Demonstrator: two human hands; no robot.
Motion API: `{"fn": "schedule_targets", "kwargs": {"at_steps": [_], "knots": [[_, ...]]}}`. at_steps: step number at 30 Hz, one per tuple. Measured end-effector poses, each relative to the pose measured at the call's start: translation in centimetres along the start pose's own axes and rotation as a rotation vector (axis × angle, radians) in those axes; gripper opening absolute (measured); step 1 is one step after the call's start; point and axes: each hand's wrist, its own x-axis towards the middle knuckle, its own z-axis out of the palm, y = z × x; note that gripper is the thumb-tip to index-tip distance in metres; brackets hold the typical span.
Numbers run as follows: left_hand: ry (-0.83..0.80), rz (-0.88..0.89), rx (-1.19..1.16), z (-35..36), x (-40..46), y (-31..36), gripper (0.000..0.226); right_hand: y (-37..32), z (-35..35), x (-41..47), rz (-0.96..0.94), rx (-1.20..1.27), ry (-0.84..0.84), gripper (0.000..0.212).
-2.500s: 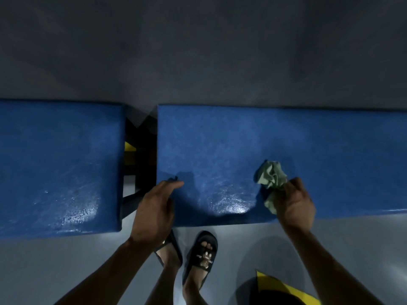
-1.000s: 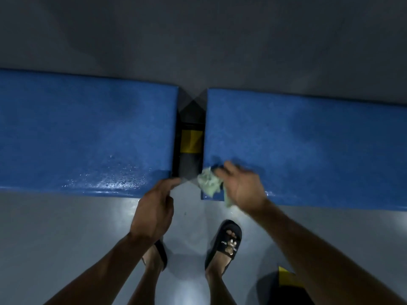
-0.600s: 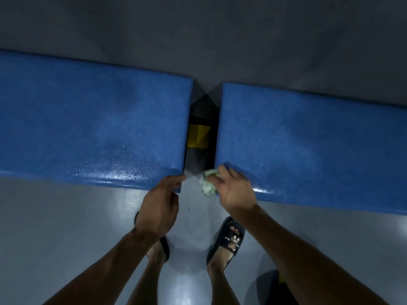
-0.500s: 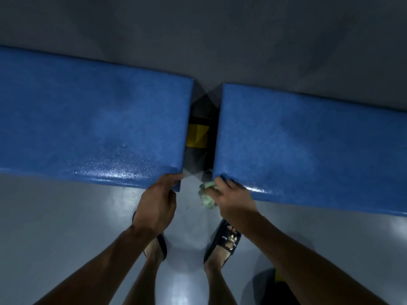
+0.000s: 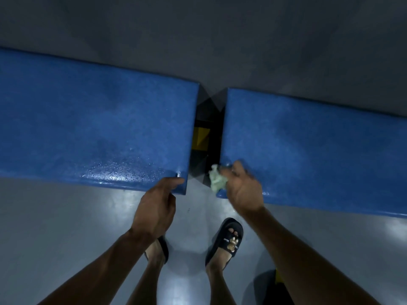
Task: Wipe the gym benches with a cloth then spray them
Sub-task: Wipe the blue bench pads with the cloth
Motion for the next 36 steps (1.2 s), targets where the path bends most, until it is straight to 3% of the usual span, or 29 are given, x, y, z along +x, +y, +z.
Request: {"fn": "schedule_targets", "kwargs": {"at_steps": [3, 8, 10, 13, 15, 20, 24, 29, 33, 36], "knots": [[-0.031, 0.031, 0.009, -0.6, 0.1, 0.0, 0.049, -0.1, -0.1, -2.8, -0.124, 0.019, -0.149, 0.031], [-0.071, -0.002, 0.052, -2.5, 0.1, -0.3, 0.045, 3.2, -1.9, -2.6, -0.104, -0.066, -0.183, 0.054], [-0.100, -0.036, 0.048, -3.4, 0.2, -1.0, 0.046, 6.0, -2.6, -1.9, 0.174, 0.012, -0.084, 0.039], [-0.120, -0.041, 0.056, -4.8, 0.3, -2.2, 0.045, 8.4, -2.8, -1.8, 0.791, 0.141, 0.061, 0.038], [-0.125, -0.025, 0.057, -5.6, 0.4, -3.1, 0.045, 5.8, -2.3, -1.8, 0.924, 0.140, 0.131, 0.036], [-0.117, 0.021, 0.058, -7.0, 1.0, -4.7, 0.042, -4.6, 1.1, -2.5, 0.708, 0.231, 0.125, 0.044], [-0.111, 0.066, 0.080, -7.6, 1.5, -5.0, 0.043, -9.1, 3.0, -3.0, 0.352, 0.152, -0.116, 0.035], [-0.091, 0.072, 0.076, -7.9, 1.8, -5.1, 0.042, -10.1, 3.6, -3.4, 0.609, 0.419, -0.072, 0.017], [-0.084, 0.033, 0.077, -7.6, 1.8, -5.3, 0.044, -9.4, 4.6, -4.5, 0.521, 0.505, -0.063, 0.005], [-0.101, 0.026, 0.121, -7.1, 1.7, -5.2, 0.043, -9.5, 4.9, -4.6, 0.623, 0.676, -0.024, 0.002]]}}
